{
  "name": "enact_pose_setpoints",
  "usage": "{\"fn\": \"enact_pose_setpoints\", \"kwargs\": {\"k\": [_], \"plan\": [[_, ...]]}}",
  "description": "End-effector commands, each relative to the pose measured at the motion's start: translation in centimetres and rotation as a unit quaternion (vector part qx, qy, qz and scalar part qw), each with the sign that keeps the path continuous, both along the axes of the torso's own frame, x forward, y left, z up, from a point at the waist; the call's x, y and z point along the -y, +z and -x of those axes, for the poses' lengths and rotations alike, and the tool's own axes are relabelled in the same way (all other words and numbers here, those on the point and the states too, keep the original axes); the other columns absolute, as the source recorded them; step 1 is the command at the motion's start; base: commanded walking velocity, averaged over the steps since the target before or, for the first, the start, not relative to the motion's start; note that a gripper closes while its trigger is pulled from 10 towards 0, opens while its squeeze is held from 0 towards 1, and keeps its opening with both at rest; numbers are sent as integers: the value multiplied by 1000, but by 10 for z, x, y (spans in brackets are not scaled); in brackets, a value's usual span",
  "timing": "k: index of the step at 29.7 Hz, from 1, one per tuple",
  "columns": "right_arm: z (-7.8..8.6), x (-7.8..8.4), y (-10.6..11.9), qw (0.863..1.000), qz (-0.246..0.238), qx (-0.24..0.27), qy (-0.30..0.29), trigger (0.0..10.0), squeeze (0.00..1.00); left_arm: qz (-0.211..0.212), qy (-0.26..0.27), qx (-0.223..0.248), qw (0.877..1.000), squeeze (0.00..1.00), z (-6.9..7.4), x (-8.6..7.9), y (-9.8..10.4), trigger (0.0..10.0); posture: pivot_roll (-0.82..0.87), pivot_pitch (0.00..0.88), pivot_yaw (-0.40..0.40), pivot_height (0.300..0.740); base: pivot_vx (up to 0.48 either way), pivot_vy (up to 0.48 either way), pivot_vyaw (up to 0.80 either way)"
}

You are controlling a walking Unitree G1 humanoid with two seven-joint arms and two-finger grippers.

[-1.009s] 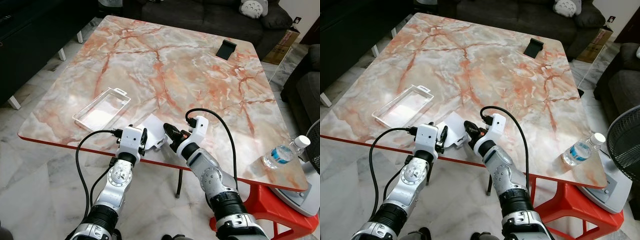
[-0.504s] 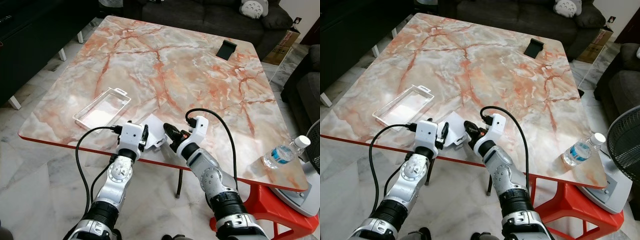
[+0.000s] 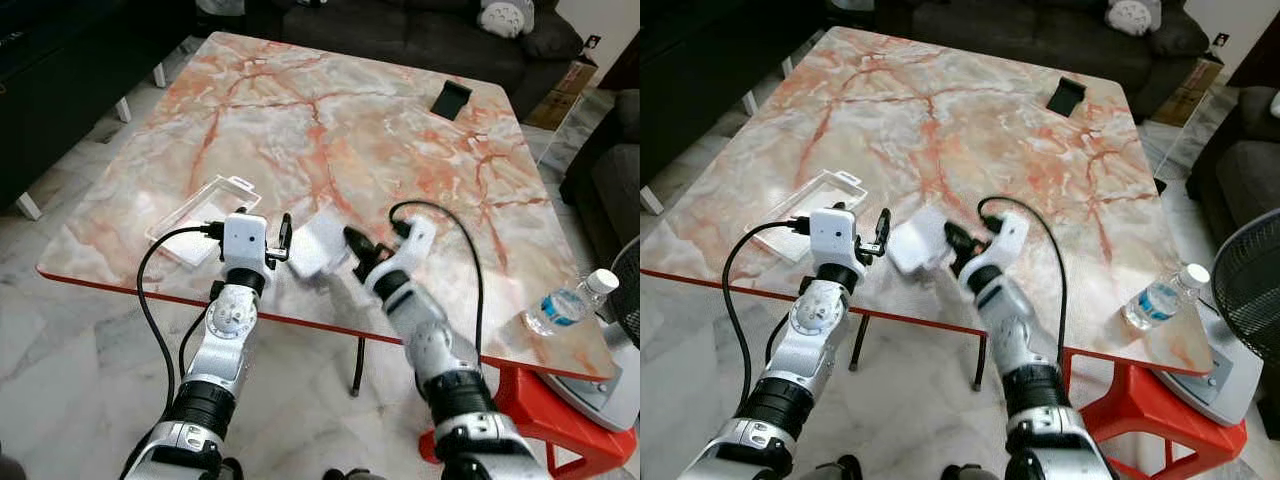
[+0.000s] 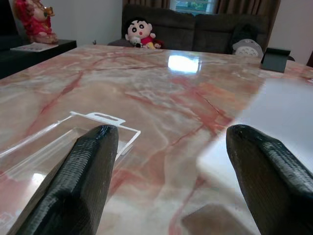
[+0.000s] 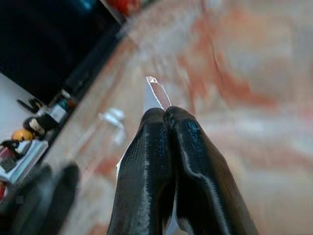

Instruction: Picking trash to rubbish bin

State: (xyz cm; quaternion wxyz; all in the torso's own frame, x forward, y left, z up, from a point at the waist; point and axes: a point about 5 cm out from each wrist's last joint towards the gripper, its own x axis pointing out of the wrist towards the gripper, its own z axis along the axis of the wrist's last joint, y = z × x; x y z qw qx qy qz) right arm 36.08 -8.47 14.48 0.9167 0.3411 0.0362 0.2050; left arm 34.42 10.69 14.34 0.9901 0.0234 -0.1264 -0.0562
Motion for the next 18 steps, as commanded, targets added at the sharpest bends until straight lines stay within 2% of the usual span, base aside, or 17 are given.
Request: {"fn": "enact_pose_setpoints", "kwargs": {"k": [1,2,6,7,8,10,12,18], "plan": [[-3,7,10,999,9,26,-16,10000,0,6,-2,-8,1000,0,0,2,-4,10000,-81,83,-153,740,0,0,0],[-5,11,16,999,7,41,-31,10000,0,5,-3,-12,1000,0,0,3,-5,10000,-84,73,-148,740,0,0,0],[-8,24,33,989,76,100,-81,10000,0,-4,-2,-16,1000,0,-2,3,-7,10000,-92,59,-138,740,0,0,0],[-8,24,33,989,76,100,-81,10000,0,-4,-2,-16,1000,0,-2,3,-7,10000,-92,59,-138,740,0,0,0],[-7,27,36,984,96,119,-92,10000,0,-7,0,-14,1000,0,-3,3,-5,10000,-92,51,-133,740,0,0,0],[-5,30,38,978,113,137,-106,10000,0,-9,5,-5,1000,0,-4,2,-2,10000,-92,46,-127,740,0,0,0],[0,31,39,964,166,171,-115,10000,0,-6,13,7,1000,0,-6,-1,3,10000,-94,38,-119,740,0,0,0],[5,29,31,949,221,189,-125,10000,0,-11,32,20,999,0,-10,-8,8,10000,-116,15,-87,740,0,0,0]]}}
